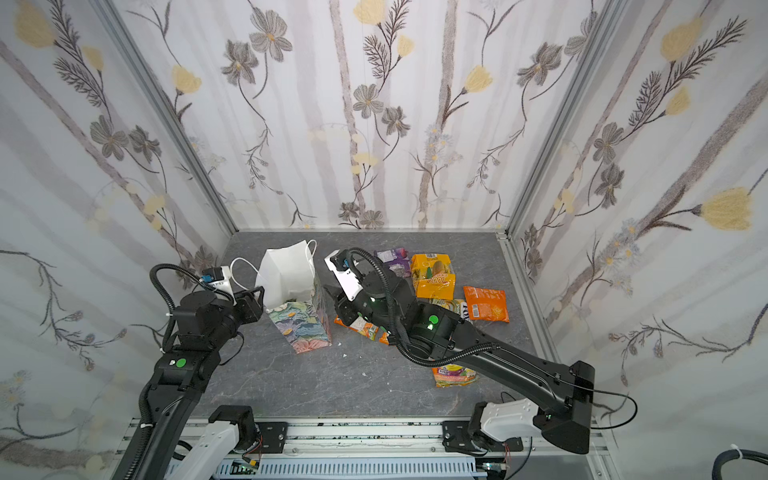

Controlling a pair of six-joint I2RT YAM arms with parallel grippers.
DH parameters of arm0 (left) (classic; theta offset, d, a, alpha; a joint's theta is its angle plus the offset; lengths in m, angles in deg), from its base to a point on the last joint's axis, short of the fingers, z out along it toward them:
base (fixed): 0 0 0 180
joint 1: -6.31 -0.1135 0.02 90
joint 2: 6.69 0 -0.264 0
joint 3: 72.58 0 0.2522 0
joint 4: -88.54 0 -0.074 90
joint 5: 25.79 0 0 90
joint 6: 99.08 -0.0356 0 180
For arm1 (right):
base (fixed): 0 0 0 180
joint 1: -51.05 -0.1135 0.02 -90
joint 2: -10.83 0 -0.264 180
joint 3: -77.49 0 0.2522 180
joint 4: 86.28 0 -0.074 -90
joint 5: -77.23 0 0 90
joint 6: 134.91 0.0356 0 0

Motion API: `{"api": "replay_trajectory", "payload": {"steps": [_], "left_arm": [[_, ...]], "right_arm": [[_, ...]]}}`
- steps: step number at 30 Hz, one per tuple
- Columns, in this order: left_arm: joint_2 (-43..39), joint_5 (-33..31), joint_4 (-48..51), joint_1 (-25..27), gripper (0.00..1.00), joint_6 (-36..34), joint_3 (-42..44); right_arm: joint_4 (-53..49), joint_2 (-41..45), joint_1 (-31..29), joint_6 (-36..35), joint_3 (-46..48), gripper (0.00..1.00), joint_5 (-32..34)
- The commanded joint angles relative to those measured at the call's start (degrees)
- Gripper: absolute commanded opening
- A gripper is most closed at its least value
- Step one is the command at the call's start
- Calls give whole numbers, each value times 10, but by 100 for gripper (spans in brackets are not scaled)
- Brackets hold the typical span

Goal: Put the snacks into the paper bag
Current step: 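Move the right gripper back over the orange Fox's Fruits candy bags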

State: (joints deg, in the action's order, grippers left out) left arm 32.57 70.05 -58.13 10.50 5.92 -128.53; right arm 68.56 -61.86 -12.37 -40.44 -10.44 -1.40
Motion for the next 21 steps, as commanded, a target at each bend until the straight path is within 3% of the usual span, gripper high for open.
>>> {"api": "replay_trajectory", "payload": {"steps": [1, 10, 21], "left_arm": [[-3, -1, 5, 0, 48, 3, 2], [-4, 1, 12, 1, 48, 6, -5], [-17, -2, 46, 2, 48, -2, -13]], "right_arm": [[-67, 36, -1, 26, 28, 32, 39], [-191, 104, -1, 78, 89, 32, 69], [-281, 97, 1, 141, 101, 37, 66]]}}
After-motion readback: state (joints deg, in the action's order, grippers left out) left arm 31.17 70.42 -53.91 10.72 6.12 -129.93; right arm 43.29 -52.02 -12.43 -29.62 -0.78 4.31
